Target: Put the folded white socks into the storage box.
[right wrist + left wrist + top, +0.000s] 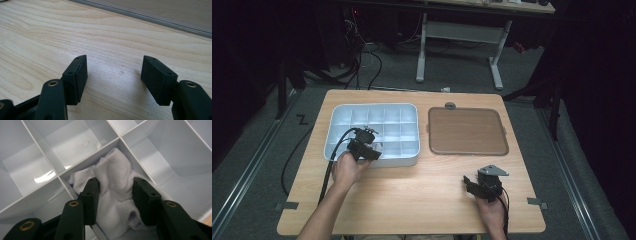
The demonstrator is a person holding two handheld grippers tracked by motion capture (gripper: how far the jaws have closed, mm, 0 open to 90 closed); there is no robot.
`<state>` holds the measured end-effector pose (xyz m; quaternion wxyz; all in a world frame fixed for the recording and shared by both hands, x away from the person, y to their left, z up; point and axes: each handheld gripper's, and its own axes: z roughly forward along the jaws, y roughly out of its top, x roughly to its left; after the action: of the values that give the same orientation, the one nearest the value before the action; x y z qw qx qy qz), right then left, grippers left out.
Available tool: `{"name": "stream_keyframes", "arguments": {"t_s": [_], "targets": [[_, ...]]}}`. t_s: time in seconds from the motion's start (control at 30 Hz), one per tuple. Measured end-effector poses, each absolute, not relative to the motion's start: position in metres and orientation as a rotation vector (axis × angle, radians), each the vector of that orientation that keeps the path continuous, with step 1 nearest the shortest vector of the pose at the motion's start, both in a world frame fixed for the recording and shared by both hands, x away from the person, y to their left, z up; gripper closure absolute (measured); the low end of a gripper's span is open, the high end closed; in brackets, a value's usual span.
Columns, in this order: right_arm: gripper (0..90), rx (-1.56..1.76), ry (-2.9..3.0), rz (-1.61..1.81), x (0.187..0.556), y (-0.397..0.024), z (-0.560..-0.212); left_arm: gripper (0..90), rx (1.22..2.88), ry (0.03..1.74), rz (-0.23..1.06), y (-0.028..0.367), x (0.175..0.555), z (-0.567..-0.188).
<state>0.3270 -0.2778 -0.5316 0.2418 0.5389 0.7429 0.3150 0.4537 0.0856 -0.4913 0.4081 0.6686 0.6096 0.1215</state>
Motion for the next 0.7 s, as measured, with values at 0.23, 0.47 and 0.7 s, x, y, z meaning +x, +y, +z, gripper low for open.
{"name": "stream_keyframes", "arguments": {"t_s": [0.23, 0.47, 0.7], "targets": [[38.5, 1.472, 2.033, 0.861, 0.327, -0.278, -0.532, 51.7, 1.615, 1.52, 0.31, 0.091, 0.45, -0.483], [38.4, 1.473, 2.032, 0.862, 0.327, -0.278, -0.532, 47.4, 1.532, 1.483, 0.29, 0.098, 0.445, -0.468], [38.4, 1.473, 2.032, 0.862, 0.327, -0.278, -0.532, 46.5, 1.479, 1.451, 0.279, 0.103, 0.44, -0.456]]}}
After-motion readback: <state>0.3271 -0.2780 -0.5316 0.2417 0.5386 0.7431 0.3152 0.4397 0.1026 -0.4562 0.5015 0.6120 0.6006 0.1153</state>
